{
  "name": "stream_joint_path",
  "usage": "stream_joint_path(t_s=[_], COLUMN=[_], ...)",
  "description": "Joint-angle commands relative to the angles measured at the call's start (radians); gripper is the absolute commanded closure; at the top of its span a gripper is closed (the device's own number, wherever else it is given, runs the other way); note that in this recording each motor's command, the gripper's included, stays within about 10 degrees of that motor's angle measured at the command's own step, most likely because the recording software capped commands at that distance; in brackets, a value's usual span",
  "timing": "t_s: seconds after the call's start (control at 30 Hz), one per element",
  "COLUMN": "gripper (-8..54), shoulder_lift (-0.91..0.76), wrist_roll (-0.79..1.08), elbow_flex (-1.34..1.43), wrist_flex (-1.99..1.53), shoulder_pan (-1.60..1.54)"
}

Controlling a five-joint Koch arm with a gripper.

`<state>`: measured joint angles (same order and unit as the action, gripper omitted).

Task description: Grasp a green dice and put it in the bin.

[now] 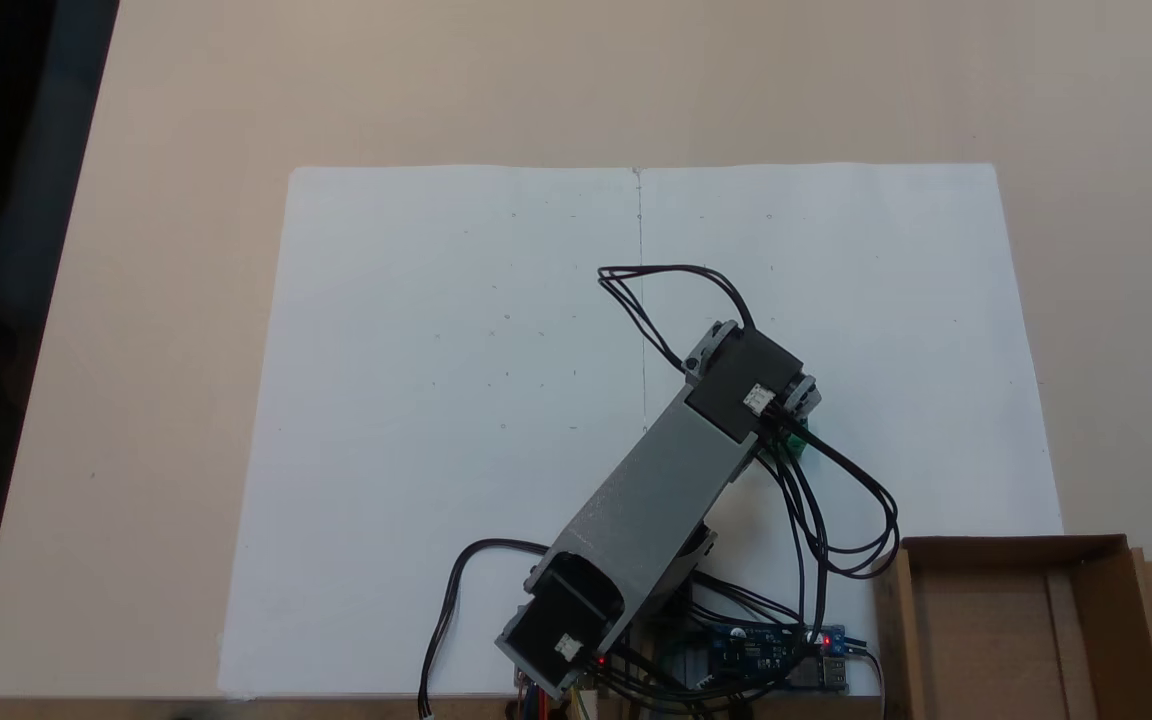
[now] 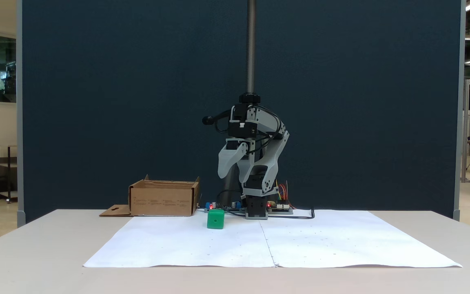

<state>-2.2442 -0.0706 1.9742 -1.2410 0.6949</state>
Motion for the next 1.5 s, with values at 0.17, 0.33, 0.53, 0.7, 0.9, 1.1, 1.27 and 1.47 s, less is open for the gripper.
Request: stream_joint_path(t_s=[0.17,0.33,0.53,0.7,0.9,1.1,1.27,1.47], gripper=[-1.5,-2.1,-2.5,-5.4,-6.3,-6.9,-6.9,-6.9], shoulder_lift=[-0.005,0.002,0.032,0.091,0.155,0.19,0.221,0.275], wrist_roll=[0.234,0.379,0.546,0.665,0.803,0.854,0.851,0.853], elbow_flex=[-0.074,-0.074,-0.074,-0.072,-0.057,0.02,0.021,0.04], wrist_flex=[-0.071,-0.048,0.031,0.1,0.163,0.244,0.249,0.342], shoulder_pan=[0.109,0.164,0.196,0.196,0.196,0.212,0.216,0.216])
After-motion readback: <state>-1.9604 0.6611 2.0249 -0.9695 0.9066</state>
